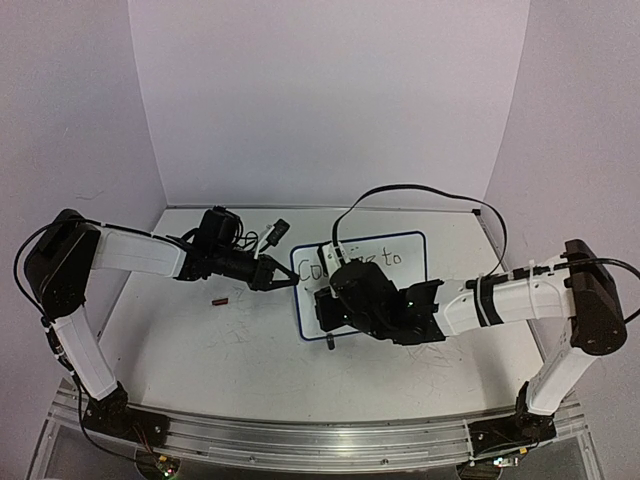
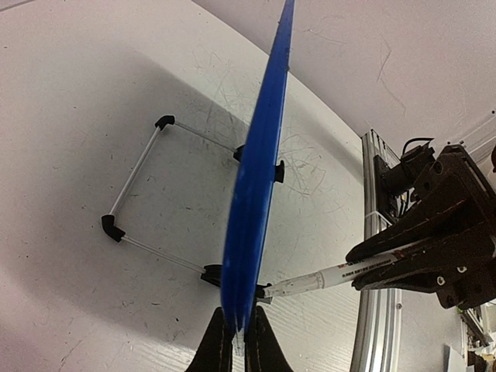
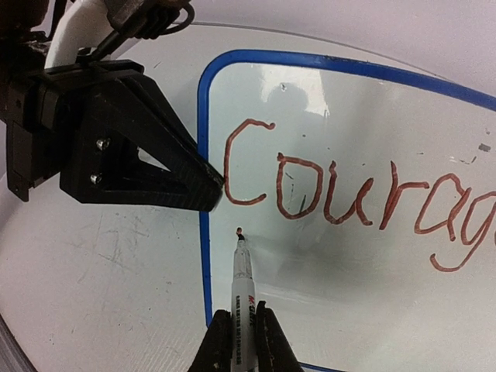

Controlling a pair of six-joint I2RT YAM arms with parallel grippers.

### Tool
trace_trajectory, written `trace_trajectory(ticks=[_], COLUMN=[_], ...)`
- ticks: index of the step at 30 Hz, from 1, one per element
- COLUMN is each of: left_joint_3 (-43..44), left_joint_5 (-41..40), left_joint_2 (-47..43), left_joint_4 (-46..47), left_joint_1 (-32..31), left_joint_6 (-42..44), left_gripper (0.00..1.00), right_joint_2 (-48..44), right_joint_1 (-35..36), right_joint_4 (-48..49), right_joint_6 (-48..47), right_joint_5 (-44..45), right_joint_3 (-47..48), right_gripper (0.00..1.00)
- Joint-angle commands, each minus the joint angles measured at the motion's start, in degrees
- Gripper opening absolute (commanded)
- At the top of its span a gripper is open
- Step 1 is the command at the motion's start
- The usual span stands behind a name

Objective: Write a sentence on the whiteboard

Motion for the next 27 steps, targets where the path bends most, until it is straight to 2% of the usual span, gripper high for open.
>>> trace_trajectory(ticks=[1,27], left_joint_3=[0.88,0.84], left_joint_5=[-0.67,-0.47], left_joint_2=[-0.89,-1.11], left_joint_4=[-3.90,-4.02], left_joint_1=[-0.94,-1.10], left_joint_6=[1.89,1.97], left_gripper=[0.00,0.00], right_joint_2=[1.01,0.22], right_joint_1=[0.09,0.23], right_joint_4=[-1.45,-2.00], right_joint_6=[1.36,5.53], right_joint_5=[2.29,-0.91], right_joint_3=[0.72,-3.87], right_gripper=[0.00,0.00])
